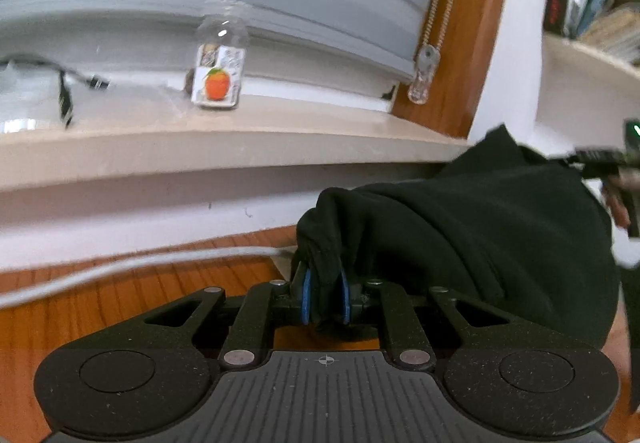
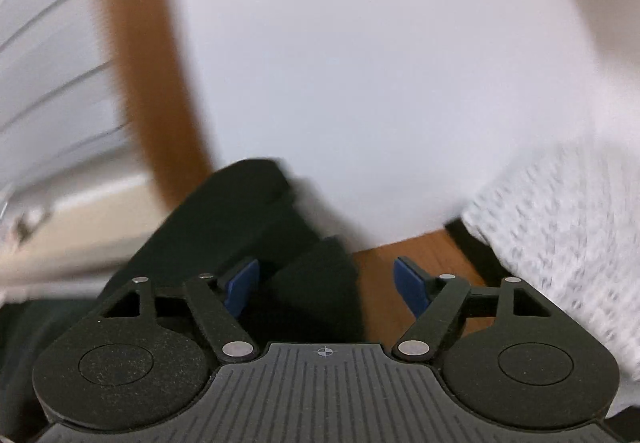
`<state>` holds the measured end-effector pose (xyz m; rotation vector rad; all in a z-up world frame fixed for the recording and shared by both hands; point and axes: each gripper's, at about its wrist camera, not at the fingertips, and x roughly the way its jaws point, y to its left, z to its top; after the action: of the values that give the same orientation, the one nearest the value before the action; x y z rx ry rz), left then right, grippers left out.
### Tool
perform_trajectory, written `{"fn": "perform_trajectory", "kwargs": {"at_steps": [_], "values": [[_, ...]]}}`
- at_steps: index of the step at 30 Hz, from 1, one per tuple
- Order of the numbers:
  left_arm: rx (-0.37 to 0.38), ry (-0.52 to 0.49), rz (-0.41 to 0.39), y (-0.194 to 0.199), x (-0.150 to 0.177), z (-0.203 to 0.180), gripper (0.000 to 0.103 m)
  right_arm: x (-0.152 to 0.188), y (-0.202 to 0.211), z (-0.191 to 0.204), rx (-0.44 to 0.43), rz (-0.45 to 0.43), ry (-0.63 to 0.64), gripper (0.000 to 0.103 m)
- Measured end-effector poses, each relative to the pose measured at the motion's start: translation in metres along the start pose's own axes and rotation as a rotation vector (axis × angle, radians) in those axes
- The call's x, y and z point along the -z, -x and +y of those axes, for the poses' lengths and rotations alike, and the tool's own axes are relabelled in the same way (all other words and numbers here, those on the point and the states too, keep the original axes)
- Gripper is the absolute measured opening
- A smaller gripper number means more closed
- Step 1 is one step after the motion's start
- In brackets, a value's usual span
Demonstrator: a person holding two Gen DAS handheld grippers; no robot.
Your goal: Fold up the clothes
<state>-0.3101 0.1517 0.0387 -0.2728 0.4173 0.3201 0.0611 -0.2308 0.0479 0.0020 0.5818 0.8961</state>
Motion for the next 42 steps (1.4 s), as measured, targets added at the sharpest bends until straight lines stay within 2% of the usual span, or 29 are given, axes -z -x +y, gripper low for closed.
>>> {"fn": "perform_trajectory", "kwargs": {"at_steps": [2, 4, 6, 7, 8, 10, 13, 21, 29, 34, 37, 39, 41, 42], "values": [[0.001, 0.029, -0.027, 0.000, -0.001, 0.003, 0.015, 0.003, -0.020, -0.016, -0.017, 0.045, -0.099, 0.083], [0.001, 0.034, -0.023, -0.003, -0.002, 0.004, 0.015, 0.009, -0.040, -0.029, -0.048, 0.108, -0.194, 0.082], [-0.006, 0.030, -0.018, -0.006, -0.001, 0.004, 0.015, 0.014, -0.050, -0.035, -0.084, 0.138, -0.251, 0.077], [-0.010, 0.031, -0.021, -0.006, -0.002, 0.003, 0.015, 0.016, -0.050, -0.031, -0.094, 0.146, -0.233, 0.062], [-0.011, 0.036, -0.031, -0.004, -0.003, 0.002, 0.015, 0.017, -0.051, -0.028, -0.104, 0.155, -0.214, 0.041], [-0.012, 0.050, -0.054, 0.001, -0.006, 0.000, 0.015, 0.020, -0.050, -0.020, -0.119, 0.166, -0.177, 0.032], [-0.003, 0.043, -0.096, 0.015, -0.021, -0.008, 0.015, 0.013, -0.031, -0.003, -0.088, 0.095, -0.127, 0.025], [0.028, -0.026, -0.184, 0.060, -0.074, -0.050, 0.015, -0.045, 0.049, 0.036, -0.030, -0.136, 0.012, 0.023], [0.031, -0.092, -0.300, 0.115, -0.127, -0.092, 0.015, -0.097, 0.143, 0.044, -0.001, -0.331, 0.067, 0.020], [0.021, -0.104, -0.393, 0.156, -0.155, -0.100, 0.015, -0.126, 0.196, 0.050, 0.037, -0.455, 0.115, 0.019], [-0.003, -0.095, -0.446, 0.178, -0.169, -0.095, 0.015, -0.138, 0.216, 0.055, 0.047, -0.509, 0.133, 0.019], [-0.029, -0.098, -0.468, 0.190, -0.171, -0.092, 0.015, -0.141, 0.220, 0.059, 0.046, -0.515, 0.146, 0.019], [-0.039, -0.090, -0.475, 0.198, -0.171, -0.086, 0.015, -0.136, 0.213, 0.066, 0.058, -0.502, 0.172, 0.019], [-0.048, -0.094, -0.469, 0.200, -0.171, -0.084, 0.015, -0.134, 0.203, 0.069, 0.055, -0.468, 0.186, 0.019]]}}
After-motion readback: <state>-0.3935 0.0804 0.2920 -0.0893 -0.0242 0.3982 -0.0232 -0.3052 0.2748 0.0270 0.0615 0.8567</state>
